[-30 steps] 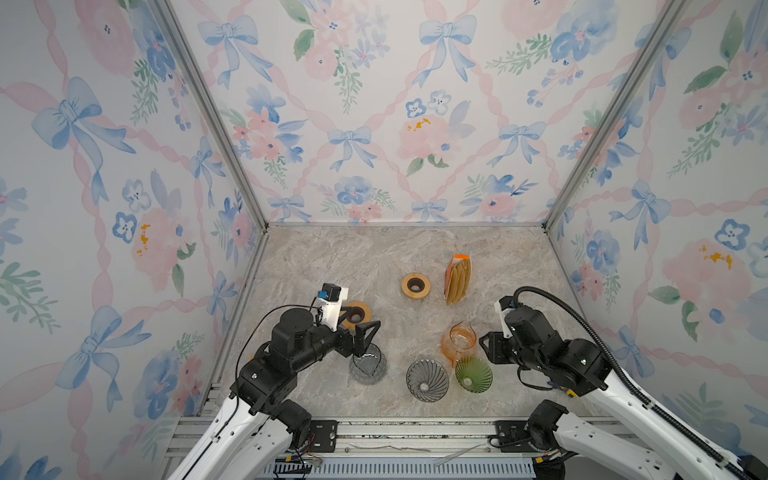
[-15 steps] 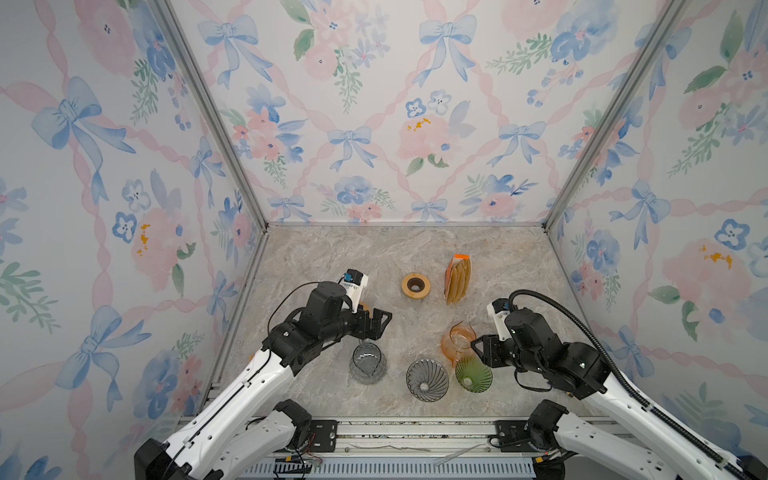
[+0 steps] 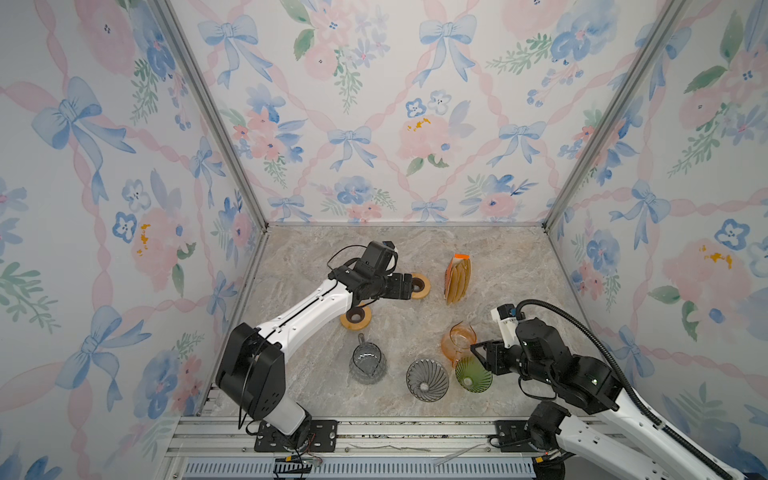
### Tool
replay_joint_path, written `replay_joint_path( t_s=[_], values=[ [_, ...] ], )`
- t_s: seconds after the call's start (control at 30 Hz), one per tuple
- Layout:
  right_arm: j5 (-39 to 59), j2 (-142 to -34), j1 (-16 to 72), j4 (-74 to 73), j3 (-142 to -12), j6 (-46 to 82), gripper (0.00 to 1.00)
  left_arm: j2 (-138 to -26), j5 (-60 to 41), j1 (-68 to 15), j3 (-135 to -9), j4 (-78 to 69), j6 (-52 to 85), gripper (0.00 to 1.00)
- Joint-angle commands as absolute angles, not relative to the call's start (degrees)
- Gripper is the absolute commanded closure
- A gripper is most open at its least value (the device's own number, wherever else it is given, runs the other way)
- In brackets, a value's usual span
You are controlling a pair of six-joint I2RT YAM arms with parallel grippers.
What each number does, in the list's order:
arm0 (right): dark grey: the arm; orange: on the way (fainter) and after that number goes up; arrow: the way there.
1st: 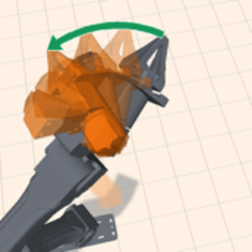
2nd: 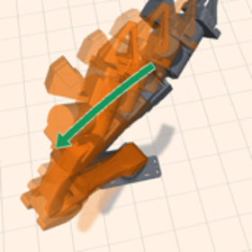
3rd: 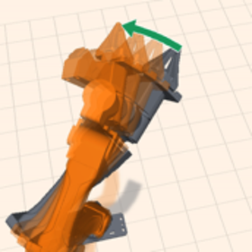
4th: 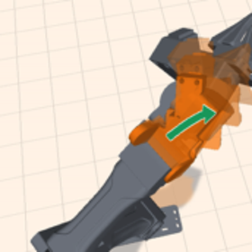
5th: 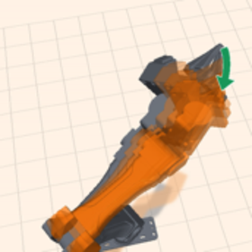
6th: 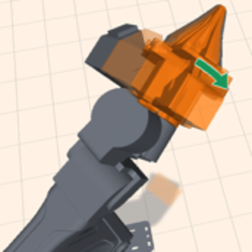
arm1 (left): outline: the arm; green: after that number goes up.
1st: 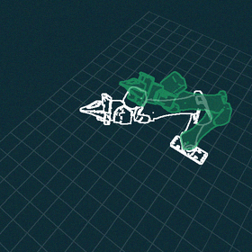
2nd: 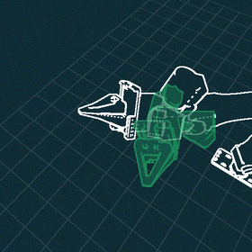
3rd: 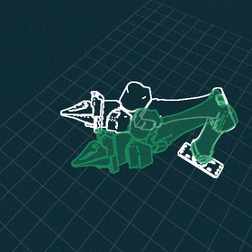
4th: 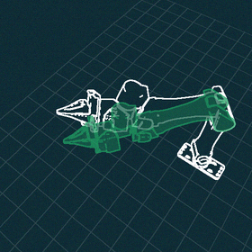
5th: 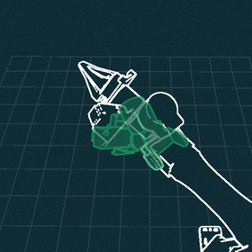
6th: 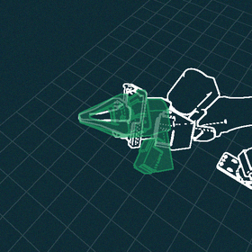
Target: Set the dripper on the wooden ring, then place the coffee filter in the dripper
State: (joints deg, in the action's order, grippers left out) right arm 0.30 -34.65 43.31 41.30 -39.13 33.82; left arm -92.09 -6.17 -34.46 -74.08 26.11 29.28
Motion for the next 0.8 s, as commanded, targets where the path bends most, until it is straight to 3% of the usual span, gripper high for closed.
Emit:
replay_joint_path(
  t_s=[0.0, 0.17, 0.43, 0.5, 0.77],
  values=[
    [0.52, -33.41, 44.03, 40.24, -38.16, 33.60, 0.50, -97.35, -5.39, -33.42, -78.15, 27.17, 31.30, 0.09],
    [-0.45, -32.06, 43.96, 40.69, -37.84, 33.39, 0.44, -104.86, -9.65, -31.08, -82.74, 26.64, 32.72, 0.12],
    [-2.18, -28.67, 43.95, 41.38, -38.24, 33.33, 0.15, -109.69, -11.32, -29.38, -83.86, 23.73, 35.20, 0.16],
    [-2.71, -28.06, 43.91, 41.98, -38.41, 33.19, 0.03, -110.30, -11.62, -29.18, -83.59, 22.67, 35.03, 0.18],
    [-3.92, -26.80, 43.85, 42.89, -38.51, 33.15, 0.04, -114.49, -14.84, -28.49, -85.13, 21.53, 34.77, 0.19]
  ],
)
